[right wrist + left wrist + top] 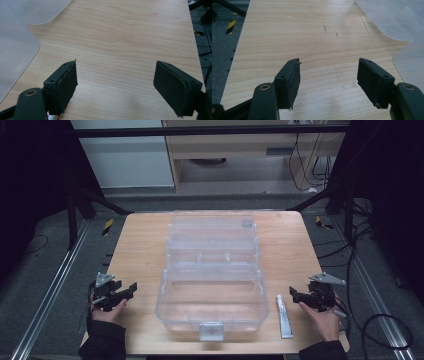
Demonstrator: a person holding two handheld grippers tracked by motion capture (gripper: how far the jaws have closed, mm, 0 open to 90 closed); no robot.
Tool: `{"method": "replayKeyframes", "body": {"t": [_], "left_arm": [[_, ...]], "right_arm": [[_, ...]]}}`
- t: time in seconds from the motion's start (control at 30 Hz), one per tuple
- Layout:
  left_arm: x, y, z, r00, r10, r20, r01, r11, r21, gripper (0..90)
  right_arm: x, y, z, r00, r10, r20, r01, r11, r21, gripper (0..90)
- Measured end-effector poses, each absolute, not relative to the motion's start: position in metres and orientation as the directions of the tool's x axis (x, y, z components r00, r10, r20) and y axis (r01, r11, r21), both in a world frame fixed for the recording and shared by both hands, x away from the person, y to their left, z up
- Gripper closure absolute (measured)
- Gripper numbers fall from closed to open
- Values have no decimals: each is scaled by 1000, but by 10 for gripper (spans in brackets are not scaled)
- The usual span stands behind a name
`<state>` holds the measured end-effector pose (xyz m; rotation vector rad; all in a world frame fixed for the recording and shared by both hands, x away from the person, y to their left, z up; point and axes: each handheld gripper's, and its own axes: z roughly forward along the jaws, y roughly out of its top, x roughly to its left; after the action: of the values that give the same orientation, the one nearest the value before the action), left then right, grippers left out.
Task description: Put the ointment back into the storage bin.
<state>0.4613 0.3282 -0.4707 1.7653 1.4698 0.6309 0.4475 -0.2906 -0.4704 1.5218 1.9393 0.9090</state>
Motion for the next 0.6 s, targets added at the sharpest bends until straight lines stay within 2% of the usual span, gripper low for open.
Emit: {"method": "replayKeyframes", "body": {"t": [0.17,0.6], "left_arm": [[460,328,-471,224,972,-76,609,-79,790,348],[462,326,-473,233,970,-65,617,-96,781,356]], "right_arm": [[442,-283,-463,-256,967,-10,629,175,758,245],[438,-263,-419,-293,956,13,718,211,663,318]]}}
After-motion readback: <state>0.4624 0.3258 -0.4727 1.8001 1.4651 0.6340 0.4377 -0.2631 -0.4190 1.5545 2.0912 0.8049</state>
